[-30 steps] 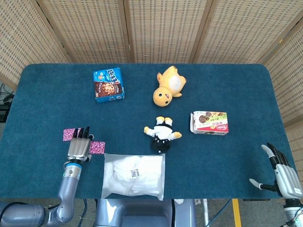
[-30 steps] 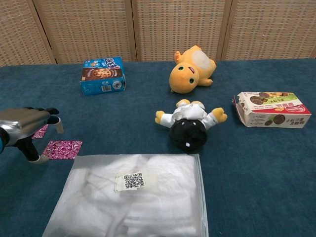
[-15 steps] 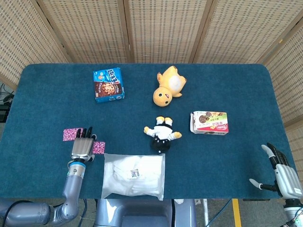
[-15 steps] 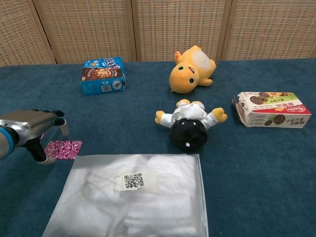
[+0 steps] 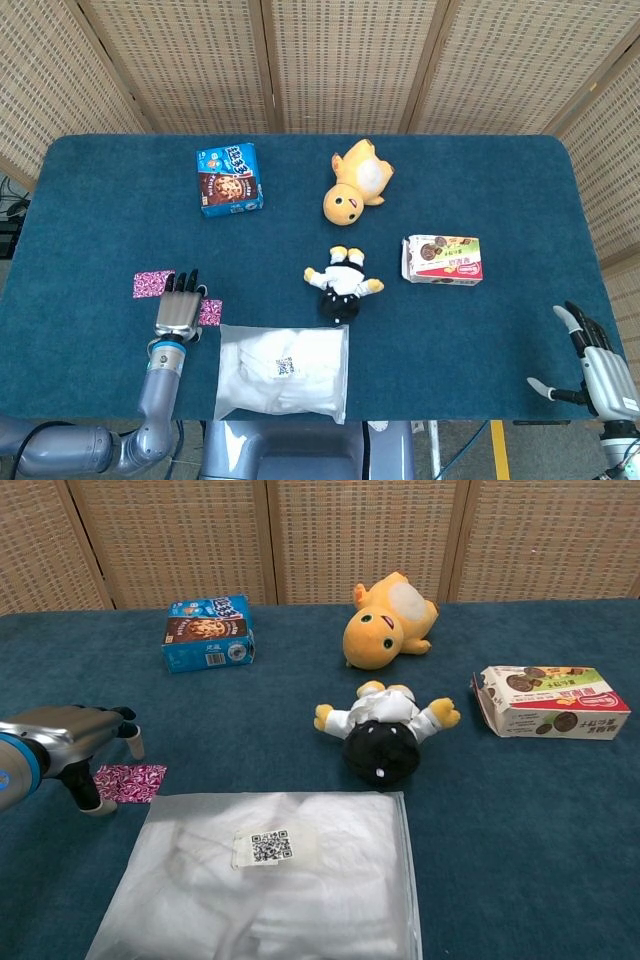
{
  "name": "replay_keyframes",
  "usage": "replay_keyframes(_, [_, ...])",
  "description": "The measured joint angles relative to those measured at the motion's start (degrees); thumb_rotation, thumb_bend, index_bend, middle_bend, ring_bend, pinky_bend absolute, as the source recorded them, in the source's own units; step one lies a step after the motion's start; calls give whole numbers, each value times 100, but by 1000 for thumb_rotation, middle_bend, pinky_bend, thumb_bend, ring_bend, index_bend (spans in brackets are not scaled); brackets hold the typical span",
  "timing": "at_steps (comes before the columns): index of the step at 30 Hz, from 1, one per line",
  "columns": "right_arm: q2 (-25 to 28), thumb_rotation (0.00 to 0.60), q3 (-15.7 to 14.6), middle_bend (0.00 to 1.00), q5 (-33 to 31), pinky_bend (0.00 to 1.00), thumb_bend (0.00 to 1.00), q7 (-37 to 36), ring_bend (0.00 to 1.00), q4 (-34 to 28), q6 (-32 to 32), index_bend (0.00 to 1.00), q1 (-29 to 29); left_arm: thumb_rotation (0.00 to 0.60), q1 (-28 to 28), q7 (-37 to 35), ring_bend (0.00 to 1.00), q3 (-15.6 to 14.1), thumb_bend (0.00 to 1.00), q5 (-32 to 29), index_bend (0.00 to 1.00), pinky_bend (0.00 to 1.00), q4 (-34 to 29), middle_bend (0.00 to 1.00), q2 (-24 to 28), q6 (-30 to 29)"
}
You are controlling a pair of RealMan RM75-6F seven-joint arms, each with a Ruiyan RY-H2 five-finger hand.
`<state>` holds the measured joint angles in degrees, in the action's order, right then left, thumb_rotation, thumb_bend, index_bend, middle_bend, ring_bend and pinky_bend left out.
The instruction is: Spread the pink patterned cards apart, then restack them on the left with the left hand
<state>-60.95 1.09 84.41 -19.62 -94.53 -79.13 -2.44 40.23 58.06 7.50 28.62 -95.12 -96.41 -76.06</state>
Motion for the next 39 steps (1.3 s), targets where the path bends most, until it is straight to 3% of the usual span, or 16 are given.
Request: replay_keyframes(39, [2, 600, 1, 0, 6, 0, 105, -32, 0, 9, -22, 43, 7, 600, 176, 143, 0, -78, 319, -181, 308, 0, 70, 0, 75, 174])
